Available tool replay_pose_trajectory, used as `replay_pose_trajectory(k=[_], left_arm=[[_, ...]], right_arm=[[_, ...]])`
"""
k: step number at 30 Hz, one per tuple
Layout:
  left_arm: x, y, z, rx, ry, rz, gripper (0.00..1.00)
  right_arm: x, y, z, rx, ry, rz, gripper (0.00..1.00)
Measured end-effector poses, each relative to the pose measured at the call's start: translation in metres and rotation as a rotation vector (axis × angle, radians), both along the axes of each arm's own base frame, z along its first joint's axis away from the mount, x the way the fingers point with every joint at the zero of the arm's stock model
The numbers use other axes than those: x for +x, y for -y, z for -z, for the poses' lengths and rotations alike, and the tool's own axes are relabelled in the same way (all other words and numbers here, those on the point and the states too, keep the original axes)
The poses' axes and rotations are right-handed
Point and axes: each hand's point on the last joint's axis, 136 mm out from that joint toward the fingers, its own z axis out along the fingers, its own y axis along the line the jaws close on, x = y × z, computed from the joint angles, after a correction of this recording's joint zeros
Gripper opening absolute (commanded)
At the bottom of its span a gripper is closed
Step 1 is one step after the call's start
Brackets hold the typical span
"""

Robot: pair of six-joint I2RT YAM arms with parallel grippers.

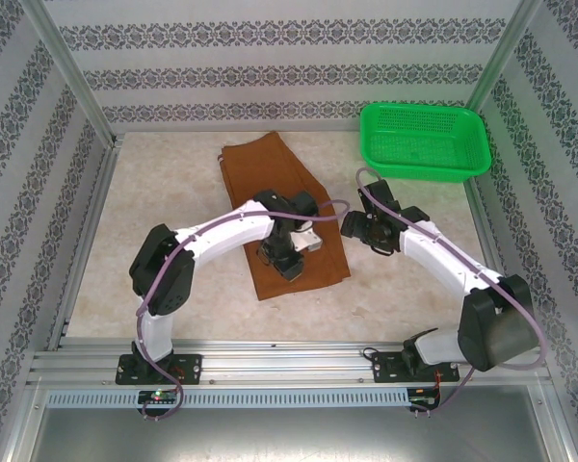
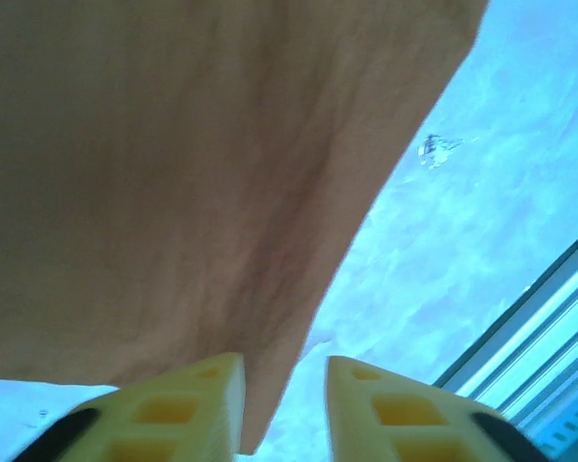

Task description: Roll up the long pants

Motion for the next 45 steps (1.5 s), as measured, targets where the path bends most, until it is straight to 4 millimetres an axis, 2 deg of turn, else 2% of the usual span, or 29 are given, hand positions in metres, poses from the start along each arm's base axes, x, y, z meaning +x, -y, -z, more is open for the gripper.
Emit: replay_pose_trajectory(k=[2,6,9,15,19,22,26,28,30,32,33,41,45], left_arm=[[0.001,-0.006,0.004,0.002,-0.011,-0.012,0.54],[-0.021,-0.021,0.022,0.02,-0.019,0.011,0.59],[-0.032,-0.024,0.023,0.002,0.002,0.037,0.62],[-0.02,-0.012,0.025,-0.047,0.09,0.065,0.61],[-0.011,-0.011,0.048,-0.008,0.098,0.066,0.6],[-0.013,-0.013,0.068,0.021,0.073,0.069,0.6],[-0.013,-0.012,0.071,0.026,0.077,0.074,0.59],[-0.013,-0.012,0.071,0.029,0.079,0.074,0.57],[-0.011,-0.013,0.073,0.039,0.084,0.074,0.45],[-0.006,-0.013,0.075,0.056,0.096,0.072,0.12],[-0.003,-0.011,0.075,0.06,0.102,0.068,0.0],[0.0,0.007,0.066,0.013,0.06,0.068,0.02],[0.005,0.027,0.042,-0.074,-0.005,0.055,0.04]], right_arm=[[0.0,0.0,0.0,0.002,0.001,-0.004,0.77],[-0.006,-0.001,0.007,0.006,-0.02,-0.01,0.76],[-0.008,-0.003,0.01,0.019,-0.031,-0.018,0.76],[-0.007,-0.008,0.01,0.05,-0.022,-0.023,0.76],[-0.01,-0.009,0.016,0.057,-0.03,-0.026,0.76],[-0.014,-0.009,0.022,0.063,-0.043,-0.022,0.76],[-0.016,-0.011,0.024,0.078,-0.053,-0.021,0.76],[-0.015,-0.012,0.023,0.08,-0.048,-0.022,0.76],[-0.015,-0.012,0.023,0.081,-0.048,-0.022,0.76],[-0.014,-0.012,0.023,0.081,-0.048,-0.021,0.76],[-0.015,-0.012,0.023,0.081,-0.048,-0.022,0.76],[-0.015,-0.012,0.022,0.08,-0.046,-0.023,0.76],[-0.015,-0.012,0.016,0.085,-0.03,-0.024,0.75]])
